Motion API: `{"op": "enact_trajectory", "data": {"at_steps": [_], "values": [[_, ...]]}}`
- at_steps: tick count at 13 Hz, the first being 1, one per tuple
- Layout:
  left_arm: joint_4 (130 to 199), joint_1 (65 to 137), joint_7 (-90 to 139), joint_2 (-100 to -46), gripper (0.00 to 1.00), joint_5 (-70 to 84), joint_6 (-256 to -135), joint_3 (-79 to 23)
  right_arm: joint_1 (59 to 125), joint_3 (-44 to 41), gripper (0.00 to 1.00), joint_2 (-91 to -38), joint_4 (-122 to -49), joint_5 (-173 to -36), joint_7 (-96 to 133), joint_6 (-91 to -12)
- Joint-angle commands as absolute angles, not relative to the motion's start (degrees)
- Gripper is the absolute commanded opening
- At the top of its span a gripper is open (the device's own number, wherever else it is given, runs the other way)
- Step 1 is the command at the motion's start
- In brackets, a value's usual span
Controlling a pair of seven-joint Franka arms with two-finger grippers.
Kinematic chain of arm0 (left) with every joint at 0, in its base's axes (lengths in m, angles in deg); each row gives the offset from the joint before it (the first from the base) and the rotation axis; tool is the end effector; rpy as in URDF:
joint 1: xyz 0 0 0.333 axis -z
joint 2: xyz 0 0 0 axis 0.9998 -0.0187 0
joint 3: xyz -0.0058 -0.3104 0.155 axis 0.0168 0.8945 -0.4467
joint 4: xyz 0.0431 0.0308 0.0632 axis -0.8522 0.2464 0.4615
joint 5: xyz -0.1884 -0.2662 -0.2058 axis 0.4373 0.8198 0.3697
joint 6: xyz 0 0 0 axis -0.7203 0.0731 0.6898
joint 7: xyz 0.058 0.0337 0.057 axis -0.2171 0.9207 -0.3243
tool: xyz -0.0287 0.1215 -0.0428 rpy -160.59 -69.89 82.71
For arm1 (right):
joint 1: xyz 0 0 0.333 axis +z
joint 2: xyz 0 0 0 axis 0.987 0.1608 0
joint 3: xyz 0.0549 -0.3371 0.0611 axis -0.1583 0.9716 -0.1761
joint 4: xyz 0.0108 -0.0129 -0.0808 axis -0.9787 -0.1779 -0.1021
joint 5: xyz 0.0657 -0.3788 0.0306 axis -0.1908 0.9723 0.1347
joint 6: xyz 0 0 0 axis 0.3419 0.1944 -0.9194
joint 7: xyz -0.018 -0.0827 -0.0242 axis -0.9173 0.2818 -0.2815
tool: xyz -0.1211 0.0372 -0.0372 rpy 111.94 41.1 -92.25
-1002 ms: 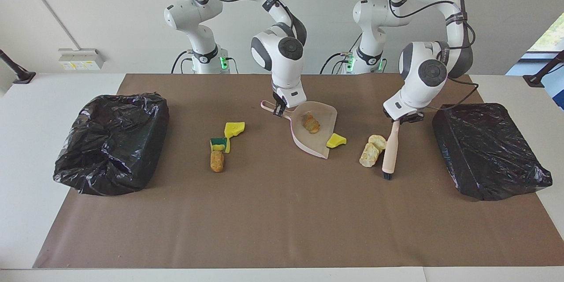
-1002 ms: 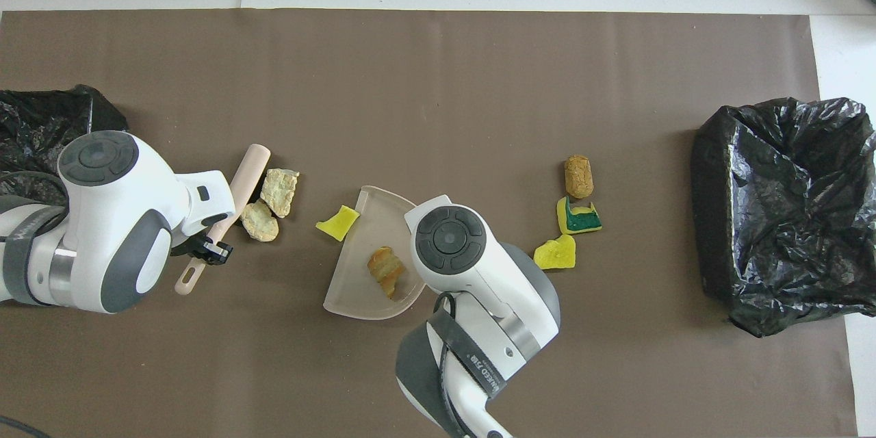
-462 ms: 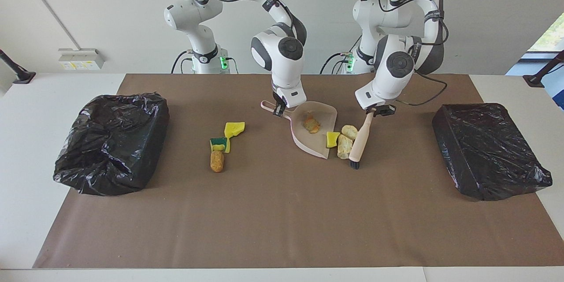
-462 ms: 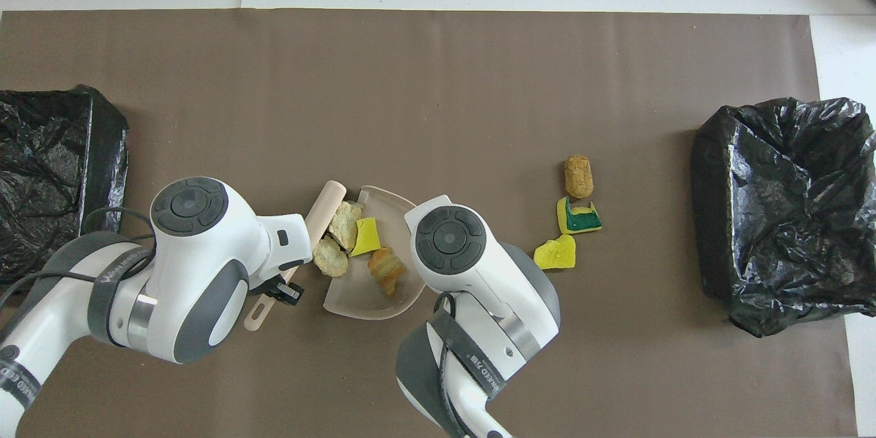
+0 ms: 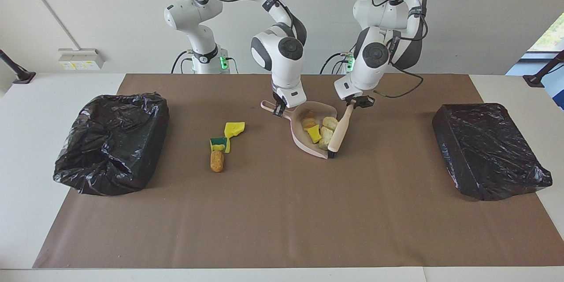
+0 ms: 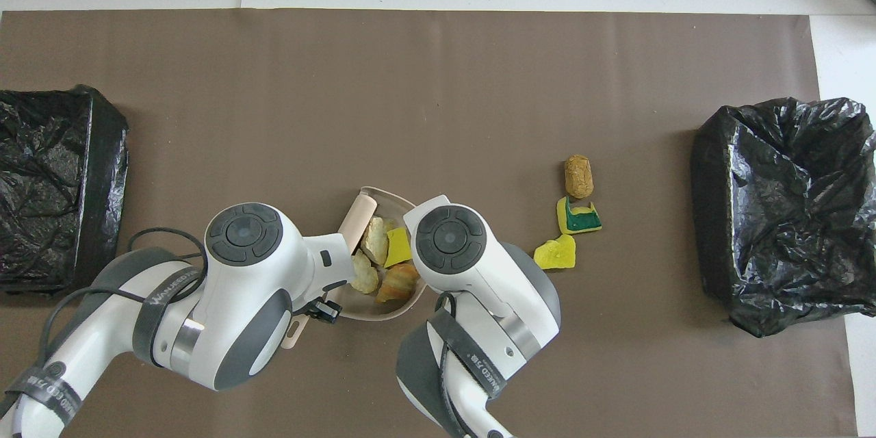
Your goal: Sweep and dump trash in bin
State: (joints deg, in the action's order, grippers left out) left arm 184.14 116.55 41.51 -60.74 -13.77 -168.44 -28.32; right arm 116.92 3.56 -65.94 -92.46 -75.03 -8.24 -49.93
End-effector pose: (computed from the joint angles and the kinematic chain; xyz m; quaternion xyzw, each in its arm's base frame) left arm 0.3999 -0.2423 0.3750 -0.9571 0.2549 0.1380 0.0020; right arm 0.4596 0.3671 0.3618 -0.8021 -0.5922 0.0762 0.0103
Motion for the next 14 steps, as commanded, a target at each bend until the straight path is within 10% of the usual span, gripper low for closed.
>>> {"op": "enact_trajectory", "data": {"at_steps": [1,14], "values": [[185.5,119.2,39.5,-58.9,0.00,-12.6,-168.1,-29.2,116.1,3.1,0.00,-65.8,-92.9,-75.3,-11.8,-48.4],[181.3,117.5,39.0,-57.8,0.00,-12.3,-161.6,-29.9,114.9,3.1,0.00,-66.1,-91.6,-74.7,-12.2,-47.7]]}}
